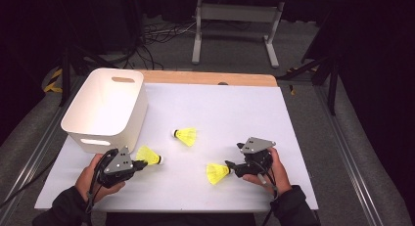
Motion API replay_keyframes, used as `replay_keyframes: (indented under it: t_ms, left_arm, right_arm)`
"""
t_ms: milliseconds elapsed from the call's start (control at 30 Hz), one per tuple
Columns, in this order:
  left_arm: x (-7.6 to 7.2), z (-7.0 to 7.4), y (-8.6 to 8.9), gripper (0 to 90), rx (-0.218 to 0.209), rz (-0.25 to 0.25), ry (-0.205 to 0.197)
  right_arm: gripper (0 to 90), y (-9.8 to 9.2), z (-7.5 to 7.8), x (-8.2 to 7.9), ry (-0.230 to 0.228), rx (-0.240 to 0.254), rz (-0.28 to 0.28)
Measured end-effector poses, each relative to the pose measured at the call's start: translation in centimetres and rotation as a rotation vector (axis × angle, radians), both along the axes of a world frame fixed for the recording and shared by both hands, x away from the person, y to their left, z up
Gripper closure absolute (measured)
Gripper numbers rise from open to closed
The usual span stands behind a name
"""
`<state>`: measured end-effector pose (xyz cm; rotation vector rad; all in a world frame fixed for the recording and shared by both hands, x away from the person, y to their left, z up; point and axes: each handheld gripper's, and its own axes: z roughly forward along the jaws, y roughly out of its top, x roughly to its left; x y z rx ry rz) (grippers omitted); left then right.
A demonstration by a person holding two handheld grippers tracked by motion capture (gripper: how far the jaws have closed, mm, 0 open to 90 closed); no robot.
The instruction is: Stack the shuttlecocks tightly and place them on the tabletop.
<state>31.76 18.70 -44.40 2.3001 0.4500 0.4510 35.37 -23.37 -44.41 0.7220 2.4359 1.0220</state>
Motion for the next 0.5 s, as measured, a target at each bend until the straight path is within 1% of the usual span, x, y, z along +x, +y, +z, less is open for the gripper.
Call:
replay_keyframes:
  t_ms: [133,267,500]
  left_arm:
    - [-0.23,-0.07,0.42,88.8,0.007,0.004,0.004]
    - [-0.45,-0.19,0.85,88.8,0.001,0.01,0.006]
    - [-0.47,0.16,0.49,88.2,-0.017,-0.002,-0.016]
  right_arm:
    - [26.3,0.01,0.03,-0.03,-0.001,-0.002,0.0]
    - [26.1,0.0,0.01,-0.01,-0.001,0.0,0.0]
    - [25.9,0.03,0.01,0.04,-0.004,-0.002,-0.003]
